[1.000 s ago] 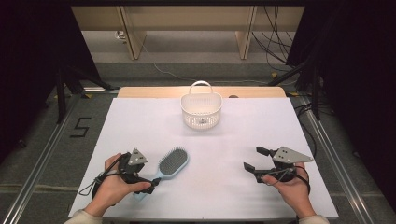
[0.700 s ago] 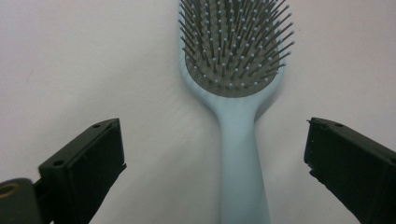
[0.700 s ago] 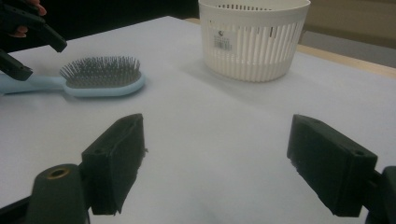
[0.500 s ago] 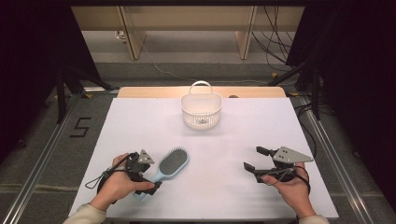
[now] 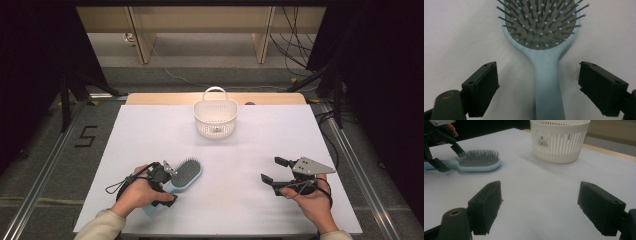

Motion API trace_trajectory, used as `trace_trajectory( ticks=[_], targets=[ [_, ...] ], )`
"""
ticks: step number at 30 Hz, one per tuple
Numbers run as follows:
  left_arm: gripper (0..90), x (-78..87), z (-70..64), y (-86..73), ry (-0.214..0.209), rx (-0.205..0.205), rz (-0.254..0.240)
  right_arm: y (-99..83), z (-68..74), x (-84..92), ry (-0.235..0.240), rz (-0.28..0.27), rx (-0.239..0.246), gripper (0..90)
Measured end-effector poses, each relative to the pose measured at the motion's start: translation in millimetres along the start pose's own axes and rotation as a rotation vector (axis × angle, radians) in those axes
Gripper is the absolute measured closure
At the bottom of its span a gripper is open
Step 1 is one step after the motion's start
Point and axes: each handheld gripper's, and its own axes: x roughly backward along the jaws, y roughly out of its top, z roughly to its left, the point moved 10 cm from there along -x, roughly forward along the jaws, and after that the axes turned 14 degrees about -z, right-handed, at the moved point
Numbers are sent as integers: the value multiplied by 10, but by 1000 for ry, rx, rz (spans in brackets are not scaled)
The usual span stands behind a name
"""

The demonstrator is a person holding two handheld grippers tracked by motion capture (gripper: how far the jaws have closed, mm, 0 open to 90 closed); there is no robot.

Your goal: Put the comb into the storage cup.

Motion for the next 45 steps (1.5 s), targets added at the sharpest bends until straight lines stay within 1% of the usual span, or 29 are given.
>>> trace_trajectory(
  ticks=[1, 2, 3, 5, 9, 10, 12, 13, 15, 19, 23, 26, 30, 35, 38, 43, 45],
  targets=[
    [168, -6, 6, -9, 0, -2, 16, 1, 3, -5, 4, -4, -2, 204],
    [176, -20, 5, -10, 3, 5, 20, 1, 2, -2, 3, -2, -2, 203],
    [184, -24, 6, -18, -3, -1, 34, 3, 2, -1, 3, -3, -1, 203],
    [211, -27, -6, -15, -15, 10, 47, 4, 1, 2, 2, -1, -3, 203],
    [256, -26, -26, -4, -28, 7, 82, 2, 2, 2, 1, 1, -1, 204],
    [276, -25, -30, 1, -29, 12, 88, 2, 4, 1, 2, 2, 0, 203],
    [285, -25, -29, 2, -39, 7, 108, 1, 2, 0, 2, 1, 0, 204],
    [298, -27, -35, 5, -43, 13, 114, 0, 3, -1, 4, 0, 0, 203],
    [318, -27, -38, 10, -54, 10, 128, -3, 4, -1, 3, 2, -1, 204],
    [358, -27, -58, 26, -61, 2, 158, -5, 6, -4, 5, 3, -2, 204],
    [408, -26, -79, 41, -68, -8, 179, -5, 8, -1, 5, 4, -2, 203],
    [465, -19, -98, 50, -73, -13, 184, -5, 7, -2, 6, 4, 0, 203],
    [524, -17, -99, 60, -64, -1, 185, -8, 11, -5, 9, 4, -1, 203],
    [634, -13, -98, 67, -56, 2, 184, -13, 13, -5, 9, 8, 2, 203],
    [644, -12, -102, 68, -50, -1, 187, -15, 10, -4, 7, 11, 3, 203],
    [682, -9, -117, 70, -45, 22, 181, -13, 11, -2, 8, 10, 3, 203],
    [696, -10, -121, 70, -40, 24, 171, -11, 12, -2, 9, 9, 4, 203]
  ],
)
